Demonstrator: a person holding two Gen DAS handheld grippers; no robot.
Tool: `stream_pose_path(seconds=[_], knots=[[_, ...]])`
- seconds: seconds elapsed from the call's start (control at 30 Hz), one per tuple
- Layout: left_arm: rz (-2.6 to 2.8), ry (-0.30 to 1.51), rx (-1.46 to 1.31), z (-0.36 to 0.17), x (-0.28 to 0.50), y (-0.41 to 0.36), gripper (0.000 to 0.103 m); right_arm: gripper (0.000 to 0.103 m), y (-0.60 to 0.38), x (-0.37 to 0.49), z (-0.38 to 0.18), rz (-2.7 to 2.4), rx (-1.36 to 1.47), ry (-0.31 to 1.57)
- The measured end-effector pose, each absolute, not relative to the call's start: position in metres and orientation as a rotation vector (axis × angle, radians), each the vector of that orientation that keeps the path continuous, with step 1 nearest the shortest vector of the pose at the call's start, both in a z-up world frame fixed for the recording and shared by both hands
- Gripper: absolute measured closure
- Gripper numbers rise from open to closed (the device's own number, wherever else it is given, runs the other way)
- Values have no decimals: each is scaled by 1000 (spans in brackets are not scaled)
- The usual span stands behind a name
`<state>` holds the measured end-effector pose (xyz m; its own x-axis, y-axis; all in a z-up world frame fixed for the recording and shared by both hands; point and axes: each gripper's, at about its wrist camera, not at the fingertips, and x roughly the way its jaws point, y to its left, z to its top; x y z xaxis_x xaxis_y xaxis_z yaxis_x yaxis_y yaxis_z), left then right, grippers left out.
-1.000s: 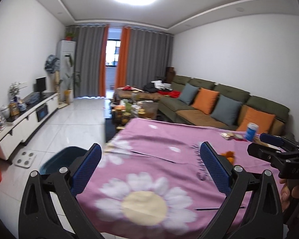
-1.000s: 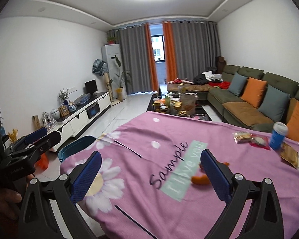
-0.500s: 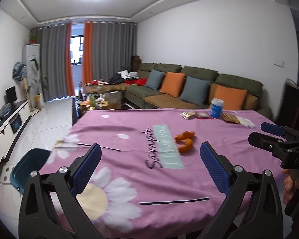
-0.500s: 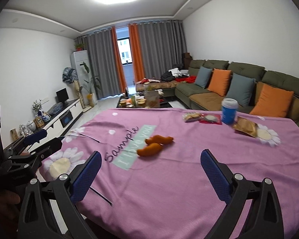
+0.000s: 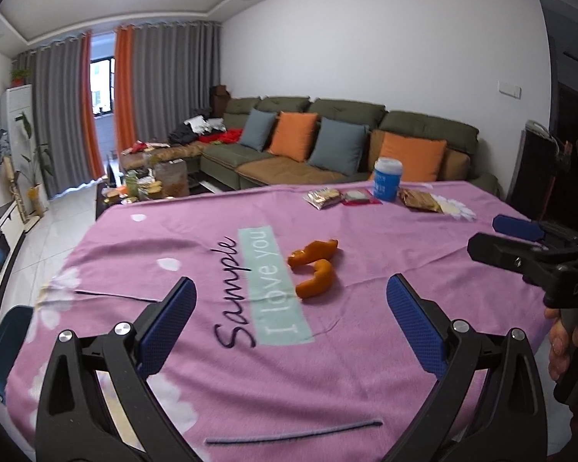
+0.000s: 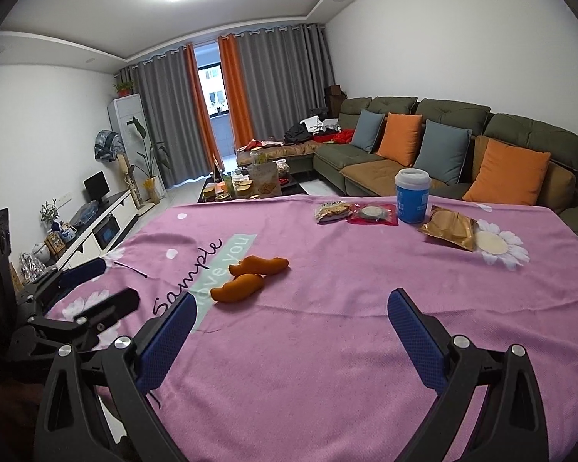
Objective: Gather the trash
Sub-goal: 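Move both tools back over the table toward the two orange snack pieces, then grasp one orange snack piece with the left tool while the right tool grasps the other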
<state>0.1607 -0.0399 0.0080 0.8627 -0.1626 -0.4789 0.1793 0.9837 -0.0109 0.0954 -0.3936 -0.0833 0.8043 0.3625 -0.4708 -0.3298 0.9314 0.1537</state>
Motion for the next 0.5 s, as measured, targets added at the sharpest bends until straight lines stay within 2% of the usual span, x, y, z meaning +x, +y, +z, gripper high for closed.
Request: stream_pose_path(seconds=[0.3, 0.47, 0.5], knots=[[-255, 612, 43, -18, 227, -56, 6, 7, -387, 143, -93, 370, 38, 588], [-292, 687, 29, -33, 258, -62, 20, 7, -383, 171, -92, 377, 36, 606], [-299, 702, 25, -36, 264, -64, 27, 7, -382, 177, -92, 378, 33, 609]])
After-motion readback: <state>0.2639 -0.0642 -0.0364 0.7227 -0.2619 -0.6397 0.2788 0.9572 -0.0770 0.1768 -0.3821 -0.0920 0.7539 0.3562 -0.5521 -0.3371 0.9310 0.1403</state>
